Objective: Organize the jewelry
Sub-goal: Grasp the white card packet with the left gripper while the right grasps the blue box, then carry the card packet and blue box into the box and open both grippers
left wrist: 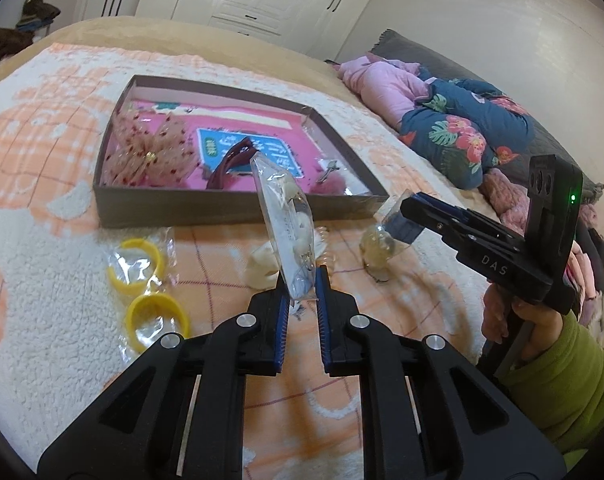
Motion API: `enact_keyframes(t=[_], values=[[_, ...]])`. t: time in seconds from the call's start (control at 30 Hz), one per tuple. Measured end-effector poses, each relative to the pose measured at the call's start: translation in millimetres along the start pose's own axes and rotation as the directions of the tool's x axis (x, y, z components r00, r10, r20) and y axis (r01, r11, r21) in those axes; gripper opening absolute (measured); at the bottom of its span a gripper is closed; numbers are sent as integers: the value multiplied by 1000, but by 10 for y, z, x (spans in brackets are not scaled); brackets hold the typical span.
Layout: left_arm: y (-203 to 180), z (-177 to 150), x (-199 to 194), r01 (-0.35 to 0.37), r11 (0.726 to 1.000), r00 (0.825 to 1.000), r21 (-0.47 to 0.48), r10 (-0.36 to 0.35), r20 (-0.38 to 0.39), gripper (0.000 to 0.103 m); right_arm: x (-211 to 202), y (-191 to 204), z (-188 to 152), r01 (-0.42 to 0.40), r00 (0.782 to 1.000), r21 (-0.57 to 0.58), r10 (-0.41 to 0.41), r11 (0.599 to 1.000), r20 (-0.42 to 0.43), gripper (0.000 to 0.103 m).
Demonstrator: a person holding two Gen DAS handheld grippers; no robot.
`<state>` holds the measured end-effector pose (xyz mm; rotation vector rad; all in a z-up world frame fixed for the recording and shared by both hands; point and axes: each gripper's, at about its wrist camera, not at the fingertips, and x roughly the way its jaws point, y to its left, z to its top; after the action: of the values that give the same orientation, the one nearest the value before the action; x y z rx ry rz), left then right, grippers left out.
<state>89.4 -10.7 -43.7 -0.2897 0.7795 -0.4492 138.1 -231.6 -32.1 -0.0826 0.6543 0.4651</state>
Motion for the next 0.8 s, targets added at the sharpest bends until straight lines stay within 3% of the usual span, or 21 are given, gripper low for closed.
enact_keyframes(t=[0.37, 0.8], values=[[-165, 209, 152, 25, 998, 1000, 50, -25, 6, 7, -175, -242, -13, 40, 998, 70, -43, 997, 35, 36], [-143, 547, 402, 30, 998, 999, 49, -30, 13, 7, -16, -286, 203, 45, 997, 69, -49, 997, 57, 36]])
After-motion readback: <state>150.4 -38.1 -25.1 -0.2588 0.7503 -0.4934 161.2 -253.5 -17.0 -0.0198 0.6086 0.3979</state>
